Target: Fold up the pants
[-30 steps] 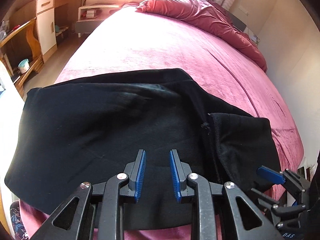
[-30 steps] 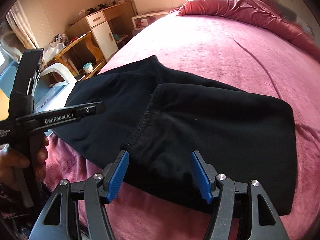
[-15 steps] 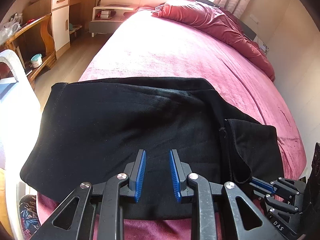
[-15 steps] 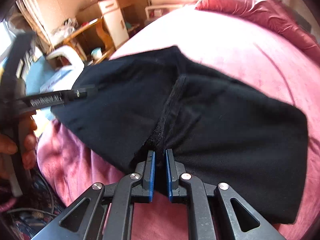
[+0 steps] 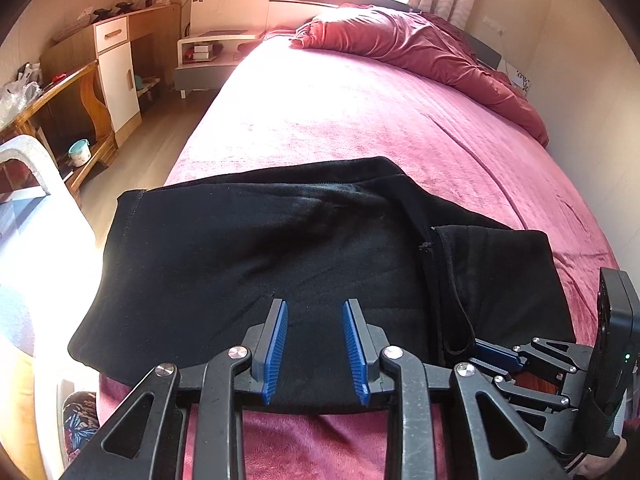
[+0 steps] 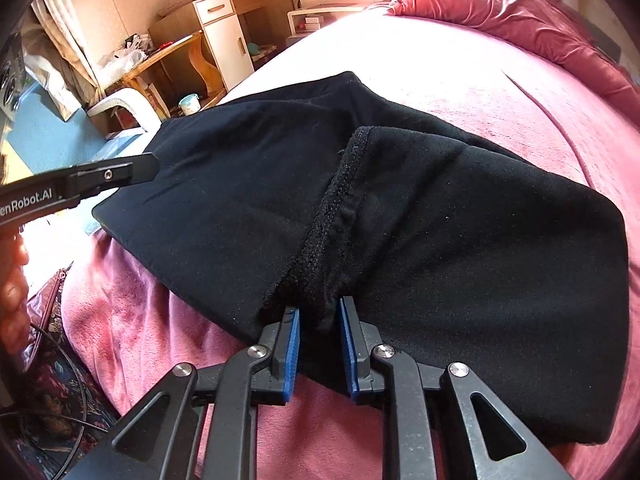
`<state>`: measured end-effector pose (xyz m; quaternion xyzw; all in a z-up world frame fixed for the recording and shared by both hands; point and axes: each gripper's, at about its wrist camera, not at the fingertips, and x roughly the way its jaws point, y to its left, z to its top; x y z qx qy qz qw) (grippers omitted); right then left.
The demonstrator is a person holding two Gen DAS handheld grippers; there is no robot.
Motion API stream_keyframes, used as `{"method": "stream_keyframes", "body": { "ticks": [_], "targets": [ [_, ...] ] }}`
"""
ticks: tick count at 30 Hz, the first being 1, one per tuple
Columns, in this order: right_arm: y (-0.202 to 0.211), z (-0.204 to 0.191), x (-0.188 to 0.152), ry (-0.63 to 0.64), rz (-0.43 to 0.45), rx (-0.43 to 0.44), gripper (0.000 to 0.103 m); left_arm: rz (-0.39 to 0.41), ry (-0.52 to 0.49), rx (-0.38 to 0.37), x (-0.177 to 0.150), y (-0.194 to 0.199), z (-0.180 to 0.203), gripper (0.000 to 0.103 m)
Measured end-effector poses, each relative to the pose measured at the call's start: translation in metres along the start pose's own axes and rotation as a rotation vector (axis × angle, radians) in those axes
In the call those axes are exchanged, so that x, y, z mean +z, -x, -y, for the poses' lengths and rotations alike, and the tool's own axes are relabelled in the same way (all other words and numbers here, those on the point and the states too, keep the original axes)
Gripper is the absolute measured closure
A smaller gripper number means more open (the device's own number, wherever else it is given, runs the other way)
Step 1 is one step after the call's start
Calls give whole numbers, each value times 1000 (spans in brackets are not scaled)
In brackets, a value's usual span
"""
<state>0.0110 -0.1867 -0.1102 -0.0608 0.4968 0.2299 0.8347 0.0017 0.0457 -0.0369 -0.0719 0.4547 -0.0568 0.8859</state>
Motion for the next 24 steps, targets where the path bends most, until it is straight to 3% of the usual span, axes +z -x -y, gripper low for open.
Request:
{"method": "stream_keyframes", "body": {
  "ticks": [3,4,5,15,16,17,19,24],
  "targets": [
    [8,1,1,-22,14,24,65,-3,5,5,-1,3,-1,74],
    [12,1,2,-29,22,33,52,-5,5,8,-2,3,-2,73],
    [15,2,3,-31,34,35,50,-6,5,10,-2,4,-2,73],
    [52,8,11,-57,126,5,50,-20,36,27,-6,4,-13,73],
    [54,9,11,-65,130,-8,51,-21,41,27,-6,4,-14,73],
    [55,11,11,-74,134,-27,58,-21,43,28,-6,3,-15,73],
    [51,15,11,-88,114,-66,72,-23,46,30,-7,3,-16,73],
    [27,27,6,-144,28,-84,73,-42,71,19,-8,-1,-21,73]
  ]
}}
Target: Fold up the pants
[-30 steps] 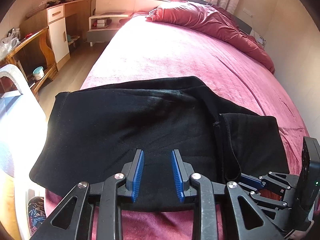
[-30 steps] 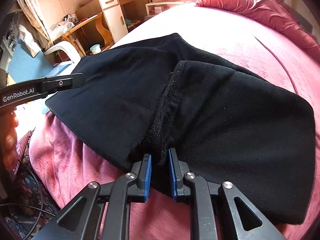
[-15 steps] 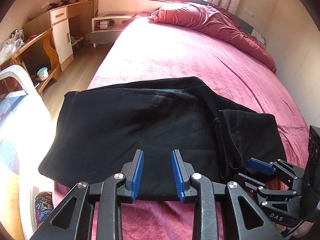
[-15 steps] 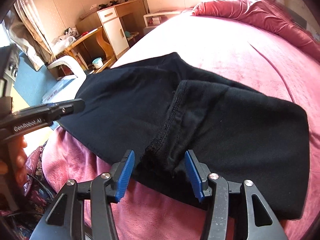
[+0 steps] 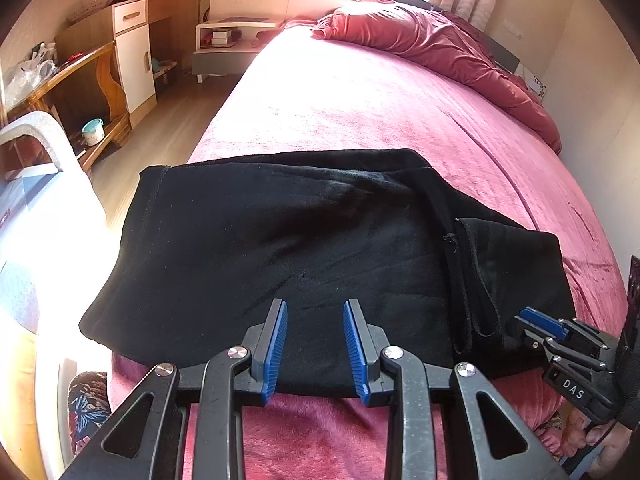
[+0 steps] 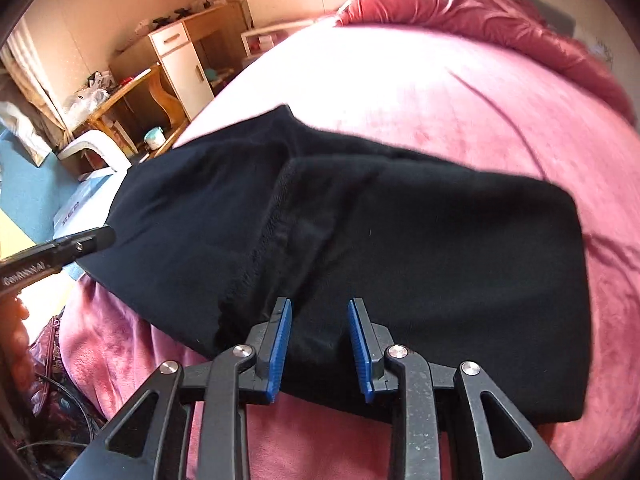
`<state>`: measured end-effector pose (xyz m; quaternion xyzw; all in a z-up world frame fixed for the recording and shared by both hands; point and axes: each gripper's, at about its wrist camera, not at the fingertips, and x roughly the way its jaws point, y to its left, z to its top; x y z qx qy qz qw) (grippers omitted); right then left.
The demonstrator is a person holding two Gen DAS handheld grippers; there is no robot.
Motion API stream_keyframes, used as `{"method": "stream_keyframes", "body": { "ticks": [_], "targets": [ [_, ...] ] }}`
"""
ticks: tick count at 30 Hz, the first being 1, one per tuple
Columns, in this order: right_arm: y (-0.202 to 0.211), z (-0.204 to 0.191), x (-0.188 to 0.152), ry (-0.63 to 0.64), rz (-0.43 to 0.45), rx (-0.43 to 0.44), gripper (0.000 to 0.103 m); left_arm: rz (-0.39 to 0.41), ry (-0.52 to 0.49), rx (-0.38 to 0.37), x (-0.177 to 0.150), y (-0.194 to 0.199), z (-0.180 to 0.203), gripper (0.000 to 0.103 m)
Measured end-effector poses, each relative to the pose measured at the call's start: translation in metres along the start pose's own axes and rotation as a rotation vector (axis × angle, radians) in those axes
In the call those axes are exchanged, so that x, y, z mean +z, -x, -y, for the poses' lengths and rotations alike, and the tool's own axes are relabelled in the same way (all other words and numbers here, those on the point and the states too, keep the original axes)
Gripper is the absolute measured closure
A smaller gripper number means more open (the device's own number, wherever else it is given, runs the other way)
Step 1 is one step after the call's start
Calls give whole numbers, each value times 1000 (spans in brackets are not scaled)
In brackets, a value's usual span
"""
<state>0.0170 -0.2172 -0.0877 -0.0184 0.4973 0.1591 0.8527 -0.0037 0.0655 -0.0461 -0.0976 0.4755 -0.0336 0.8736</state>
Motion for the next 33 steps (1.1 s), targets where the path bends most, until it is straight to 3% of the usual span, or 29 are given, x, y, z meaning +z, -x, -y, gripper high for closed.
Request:
{"method": "stream_keyframes", "body": {
  "ticks": [6,14,18,21,23,33],
  "targets": [
    [-9,3,-3,-24,-14,-13,72,-46,175,-68,6,2,-47,73],
    [-9,26,-8,-170,1,84,68,-45,676,-135,-7,17,-176,74],
    [-8,27,-10,-164,15,85,68,-62,878,-136,-29,10,-212,73],
    [-5,23,-10,-152,10,78,67,-52,934,-78,-40,8,-221,71],
    [-6,22,-9,-154,7,82,67,-52,982,-81,-47,6,-227,68],
    [-12,18,-4,-143,1,72,67,-160,1122,-160,-63,-41,-238,61]
  ]
}}
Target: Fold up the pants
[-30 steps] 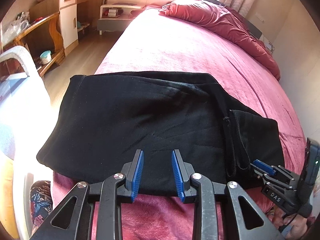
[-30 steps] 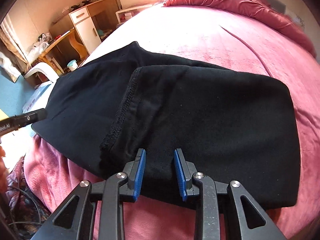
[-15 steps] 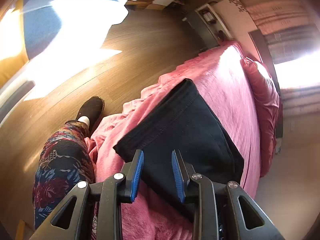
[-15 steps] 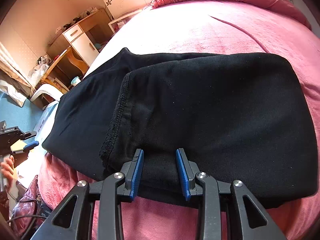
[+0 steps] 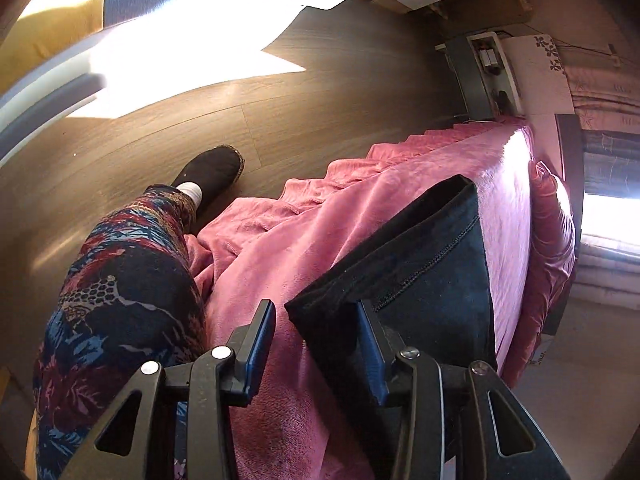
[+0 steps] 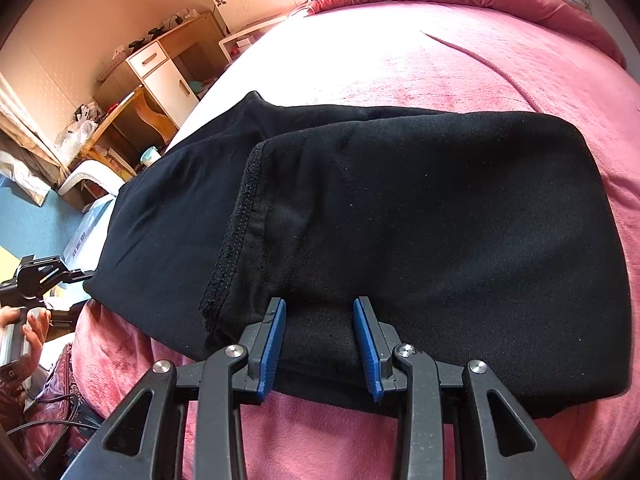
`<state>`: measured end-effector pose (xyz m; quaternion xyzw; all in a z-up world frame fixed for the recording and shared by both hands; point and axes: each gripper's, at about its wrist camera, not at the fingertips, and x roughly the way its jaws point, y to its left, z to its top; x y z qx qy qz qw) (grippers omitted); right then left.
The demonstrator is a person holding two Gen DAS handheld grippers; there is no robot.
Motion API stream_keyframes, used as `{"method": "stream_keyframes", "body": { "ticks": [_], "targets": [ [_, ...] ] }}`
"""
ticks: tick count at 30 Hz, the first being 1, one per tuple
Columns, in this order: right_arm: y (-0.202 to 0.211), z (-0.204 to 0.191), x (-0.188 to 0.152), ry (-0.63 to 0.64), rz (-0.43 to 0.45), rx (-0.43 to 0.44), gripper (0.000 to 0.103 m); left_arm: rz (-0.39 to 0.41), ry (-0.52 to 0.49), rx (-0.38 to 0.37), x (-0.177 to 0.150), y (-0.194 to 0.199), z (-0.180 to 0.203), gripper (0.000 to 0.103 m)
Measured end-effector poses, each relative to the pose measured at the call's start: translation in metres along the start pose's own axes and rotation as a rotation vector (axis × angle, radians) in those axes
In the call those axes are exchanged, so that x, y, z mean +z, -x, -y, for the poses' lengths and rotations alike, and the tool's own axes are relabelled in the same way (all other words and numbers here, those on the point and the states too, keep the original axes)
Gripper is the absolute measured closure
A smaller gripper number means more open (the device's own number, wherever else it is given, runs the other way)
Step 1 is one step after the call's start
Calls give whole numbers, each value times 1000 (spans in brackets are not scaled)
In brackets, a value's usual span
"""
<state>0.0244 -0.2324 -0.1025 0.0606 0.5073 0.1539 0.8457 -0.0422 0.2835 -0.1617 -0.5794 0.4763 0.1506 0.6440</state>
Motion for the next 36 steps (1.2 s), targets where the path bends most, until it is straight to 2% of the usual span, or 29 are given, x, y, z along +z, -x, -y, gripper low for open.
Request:
{"method": "stream_keyframes", "body": {
  "ticks": [2,5,6,8,10,14,17,20,23,27,30,33,34,35,36],
  "targets": [
    [-1,-2,0,4,0,-5,67,10,5,-9,1,-4,0,61],
    [-2,-4,0,9,2,-11,67,18,-41,-17,0,-5,7,66],
    [-2,-4,0,9,2,-11,67,29,-67,-16,-1,-3,11,75],
    [-3,-5,-1,11,3,-13,67,61,-132,-13,-4,4,21,84],
    [-3,-6,-1,15,4,-16,67,106,-209,-3,-10,13,36,87],
    [-3,-8,-2,14,5,-19,67,189,-506,-42,-43,33,92,88],
    [-3,-7,-2,14,5,-17,67,226,-792,-89,-92,45,142,88],
    [-3,-7,-1,11,2,-14,67,190,-1024,-132,-143,40,175,88],
    [-1,-6,2,12,-8,-3,67,140,-1186,-132,-186,21,191,88],
    [13,2,9,-13,28,20,63,73,-1276,-119,-217,-3,194,88],
    [25,5,18,-36,65,108,55,36,-1286,-121,-226,-10,187,89],
    [29,1,33,-60,71,270,42,34,-1320,-114,-232,-11,184,89],
    [27,-2,40,-61,60,330,32,33,-1327,-113,-234,-11,183,89],
    [23,-6,47,-61,40,389,26,34,-1336,-115,-236,-10,182,88],
    [17,-10,53,-62,19,438,26,38,-1343,-116,-237,-9,182,88]
  ]
}}
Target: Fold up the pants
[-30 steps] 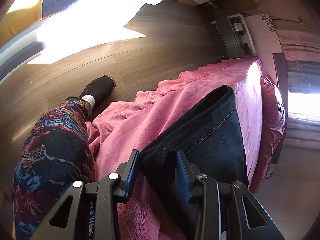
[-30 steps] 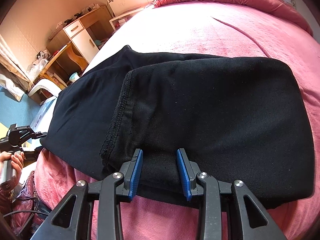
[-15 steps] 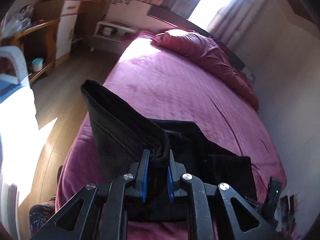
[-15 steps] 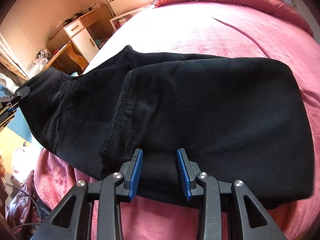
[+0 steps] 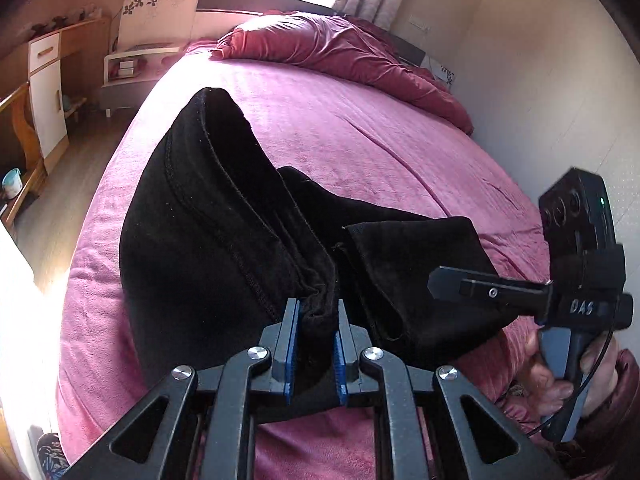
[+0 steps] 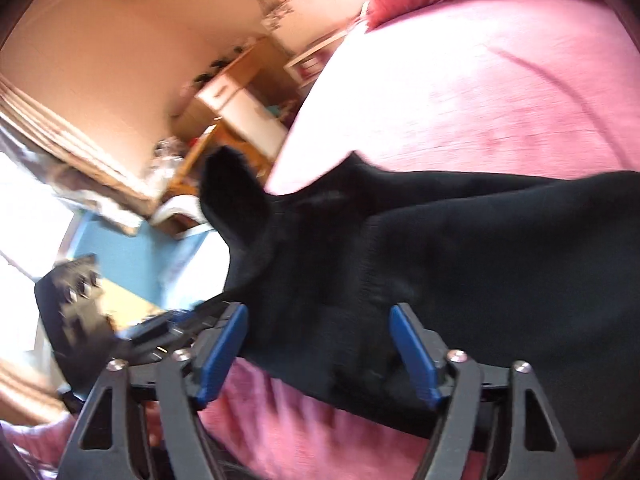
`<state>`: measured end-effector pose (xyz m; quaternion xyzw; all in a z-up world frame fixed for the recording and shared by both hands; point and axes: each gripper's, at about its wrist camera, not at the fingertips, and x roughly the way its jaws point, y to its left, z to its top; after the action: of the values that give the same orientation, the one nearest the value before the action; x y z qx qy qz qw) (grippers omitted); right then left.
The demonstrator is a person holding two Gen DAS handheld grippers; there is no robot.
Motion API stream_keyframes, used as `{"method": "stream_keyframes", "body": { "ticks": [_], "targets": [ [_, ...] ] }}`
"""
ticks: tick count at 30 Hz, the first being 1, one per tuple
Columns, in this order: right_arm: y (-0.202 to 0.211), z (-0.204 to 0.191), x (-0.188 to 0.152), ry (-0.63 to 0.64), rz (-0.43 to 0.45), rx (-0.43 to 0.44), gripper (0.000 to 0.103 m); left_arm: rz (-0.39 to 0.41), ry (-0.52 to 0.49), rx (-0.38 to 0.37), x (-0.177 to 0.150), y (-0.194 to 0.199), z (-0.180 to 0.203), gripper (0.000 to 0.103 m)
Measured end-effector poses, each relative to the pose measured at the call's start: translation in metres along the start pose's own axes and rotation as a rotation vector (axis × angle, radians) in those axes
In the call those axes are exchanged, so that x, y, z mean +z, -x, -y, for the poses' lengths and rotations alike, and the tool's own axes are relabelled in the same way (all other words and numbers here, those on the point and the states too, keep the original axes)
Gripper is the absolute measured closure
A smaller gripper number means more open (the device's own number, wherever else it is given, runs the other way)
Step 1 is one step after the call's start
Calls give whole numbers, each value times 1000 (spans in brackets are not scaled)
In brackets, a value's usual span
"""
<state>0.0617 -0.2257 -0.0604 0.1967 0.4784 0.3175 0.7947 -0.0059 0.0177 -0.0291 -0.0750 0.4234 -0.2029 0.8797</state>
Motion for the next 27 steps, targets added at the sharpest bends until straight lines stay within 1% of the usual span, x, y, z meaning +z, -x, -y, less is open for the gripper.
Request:
{"method": "stream_keyframes", "body": {
  "ticks": [3,4,8,12,18,19,20,21,22,23,24,25,26,27],
  "targets": [
    [-26,-7,16,5,-76,98,25,1,-25,11,-1,2,4,89],
    [-35,-9,22,6,-102,119,25,1,-35,17,-1,2,6,89],
    [-65,-17,37,12,-170,160,24,1,-64,43,-1,2,12,89],
    [-84,-28,49,54,-218,149,24,-2,-89,61,-3,4,15,89],
    [-109,-40,52,112,-286,97,25,-10,-119,77,-8,2,21,89],
    [-114,-42,54,117,-297,88,27,-10,-124,80,-8,2,22,89],
    [-118,-41,55,123,-306,80,32,-12,-128,83,-6,-1,24,89],
    [-123,-44,55,132,-314,66,34,-13,-129,84,-6,-1,25,89],
    [-126,-45,55,142,-321,51,40,-15,-129,83,-7,-2,26,89],
    [-129,-45,54,154,-325,38,50,-17,-130,84,-3,-4,27,89],
    [-131,-45,53,164,-328,22,54,-18,-131,85,-1,-5,29,89],
    [-132,-45,53,172,-327,6,66,-18,-132,87,-1,-5,30,89],
    [-133,-45,53,180,-326,-5,74,-18,-132,89,-1,-6,30,89],
    [-135,-46,54,183,-326,-13,75,-19,-132,90,-2,-7,31,89]
  ]
}}
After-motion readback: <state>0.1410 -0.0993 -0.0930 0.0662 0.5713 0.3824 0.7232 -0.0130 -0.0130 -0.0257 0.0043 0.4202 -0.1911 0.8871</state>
